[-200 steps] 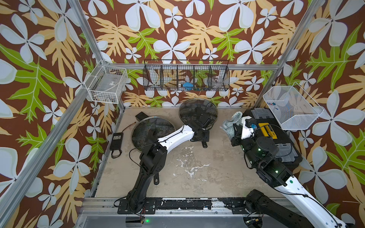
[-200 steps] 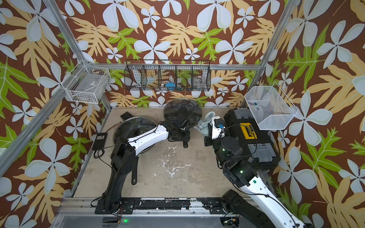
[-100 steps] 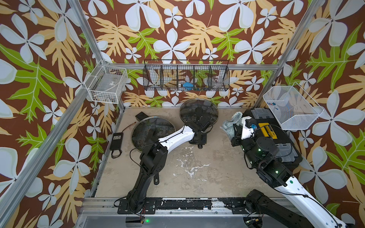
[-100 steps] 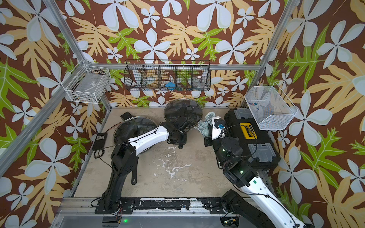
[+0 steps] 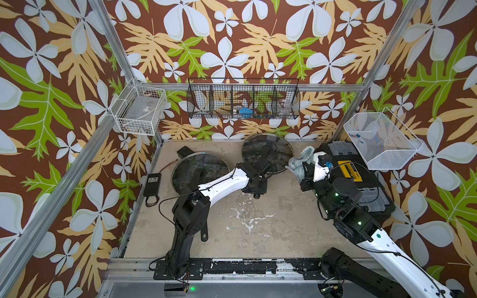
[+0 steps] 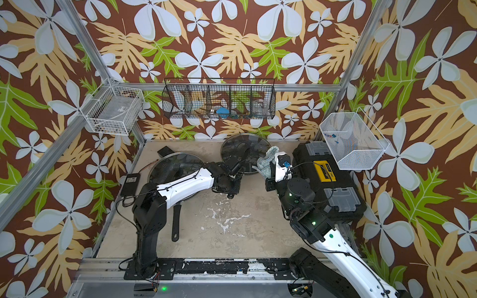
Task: Wipe the pot lid with a cloth
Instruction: Adjust the cooking pot at the center of the board.
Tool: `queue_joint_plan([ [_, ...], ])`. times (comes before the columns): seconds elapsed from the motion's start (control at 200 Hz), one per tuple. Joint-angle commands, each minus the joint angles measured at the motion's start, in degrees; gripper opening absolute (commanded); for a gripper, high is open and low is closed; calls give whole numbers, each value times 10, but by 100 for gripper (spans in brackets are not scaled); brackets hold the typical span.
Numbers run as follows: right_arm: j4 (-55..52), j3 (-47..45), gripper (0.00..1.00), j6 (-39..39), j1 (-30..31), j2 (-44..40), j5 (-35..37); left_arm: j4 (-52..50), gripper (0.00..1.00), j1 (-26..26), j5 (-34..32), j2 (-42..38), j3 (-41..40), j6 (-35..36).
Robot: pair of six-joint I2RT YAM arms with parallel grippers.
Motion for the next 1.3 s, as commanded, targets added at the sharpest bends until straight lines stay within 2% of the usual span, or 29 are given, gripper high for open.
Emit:
queue_joint_plan([
  [0.0,25,4,0,6,-1,4,-4,6,36,-8,7,-41,-45,7],
  [0.285,28,10,0,0,0,10,1,43,36,-24,-8,-161,-202,-14],
  [0.51,29,11,0,4,0,14,0,48,32,-26,-26,-206,-239,-11],
  [0.651,31,16,0,4,0,20,1,58,43,-25,-38,-232,-250,-10],
  [0.851,25,20,0,3,0,18,4,65,83,-26,-76,-244,-218,29],
  [0.956,22,16,0,2,0,10,11,70,99,-27,-100,-239,-189,75],
  [1.106,16,12,0,0,0,0,19,39,100,-27,-149,-199,-103,138],
  [1.206,16,9,0,1,0,-3,19,2,100,-27,-185,-140,-8,171],
  [1.296,15,8,0,0,0,-6,17,-39,100,-24,-192,-68,99,201],
])
